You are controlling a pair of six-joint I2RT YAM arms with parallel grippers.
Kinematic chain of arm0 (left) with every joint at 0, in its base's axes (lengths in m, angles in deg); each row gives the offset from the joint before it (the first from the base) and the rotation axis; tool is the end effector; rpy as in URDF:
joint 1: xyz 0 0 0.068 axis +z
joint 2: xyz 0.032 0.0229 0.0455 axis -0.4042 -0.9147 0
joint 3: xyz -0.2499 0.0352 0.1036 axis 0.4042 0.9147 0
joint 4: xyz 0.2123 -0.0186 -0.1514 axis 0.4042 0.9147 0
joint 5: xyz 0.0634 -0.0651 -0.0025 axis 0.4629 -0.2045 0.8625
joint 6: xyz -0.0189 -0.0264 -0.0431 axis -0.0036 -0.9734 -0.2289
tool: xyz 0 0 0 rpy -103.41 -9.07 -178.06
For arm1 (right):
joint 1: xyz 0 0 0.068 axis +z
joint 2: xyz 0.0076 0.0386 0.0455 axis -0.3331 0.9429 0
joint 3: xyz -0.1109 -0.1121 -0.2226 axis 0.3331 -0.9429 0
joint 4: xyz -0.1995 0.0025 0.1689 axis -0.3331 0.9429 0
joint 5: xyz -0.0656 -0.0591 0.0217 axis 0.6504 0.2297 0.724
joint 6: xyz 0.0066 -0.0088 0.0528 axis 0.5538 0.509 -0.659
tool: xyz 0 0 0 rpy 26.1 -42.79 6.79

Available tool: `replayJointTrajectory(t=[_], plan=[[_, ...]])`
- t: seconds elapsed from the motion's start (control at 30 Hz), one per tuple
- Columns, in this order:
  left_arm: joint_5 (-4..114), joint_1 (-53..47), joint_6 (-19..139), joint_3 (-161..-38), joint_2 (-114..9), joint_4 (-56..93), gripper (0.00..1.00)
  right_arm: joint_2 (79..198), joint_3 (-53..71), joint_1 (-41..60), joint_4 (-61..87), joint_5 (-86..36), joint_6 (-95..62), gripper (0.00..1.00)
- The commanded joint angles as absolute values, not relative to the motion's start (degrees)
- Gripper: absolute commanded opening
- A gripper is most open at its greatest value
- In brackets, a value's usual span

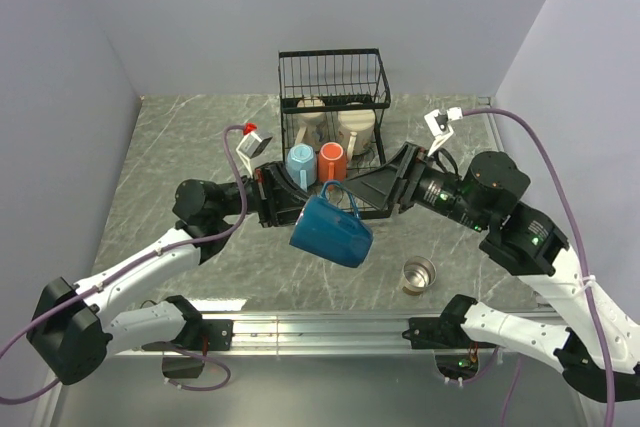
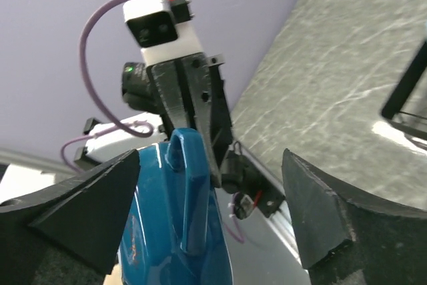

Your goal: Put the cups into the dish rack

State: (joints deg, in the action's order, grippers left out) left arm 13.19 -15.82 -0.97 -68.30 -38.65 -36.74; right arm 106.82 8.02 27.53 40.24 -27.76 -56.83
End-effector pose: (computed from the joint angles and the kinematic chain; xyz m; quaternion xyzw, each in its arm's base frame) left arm 0.1548 -0.1638 0.3712 0.2435 0.5016 -0.7776 0.2906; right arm 0.0992 0.1160 0.4680 -0.0627 0.7203 0.5488 0.4196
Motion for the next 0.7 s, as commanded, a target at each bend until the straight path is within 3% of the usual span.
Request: replayJointTrajectory(t=[0.0,0.5,0.6,0.63,0.67], plan=[[14.6,-15.7,-3.5,-70.4,-38.3,-44.4,0.0,106.4,6.4,27.1,31.5,-34.0,-58.6,0.9],[16.3,-15.7,-8.5,-71.6,-42.7,-52.7,0.0,104.9,-1.9,27.4,18.7,-39.5,-63.4,0.46],[16.9,-15.8,-9.2,-71.8,-43.9,-53.9,0.0,104.7,-2.6,27.4,17.8,-40.1,-63.7,0.24],[17.0,-15.7,-9.2,-72.4,-44.2,-54.0,0.0,104.9,-2.6,27.5,17.9,-40.1,-63.7,0.0],[17.0,-15.8,-9.4,-72.6,-44.6,-54.2,0.0,104.8,-2.6,27.5,18.2,-40.0,-63.7,0.0]])
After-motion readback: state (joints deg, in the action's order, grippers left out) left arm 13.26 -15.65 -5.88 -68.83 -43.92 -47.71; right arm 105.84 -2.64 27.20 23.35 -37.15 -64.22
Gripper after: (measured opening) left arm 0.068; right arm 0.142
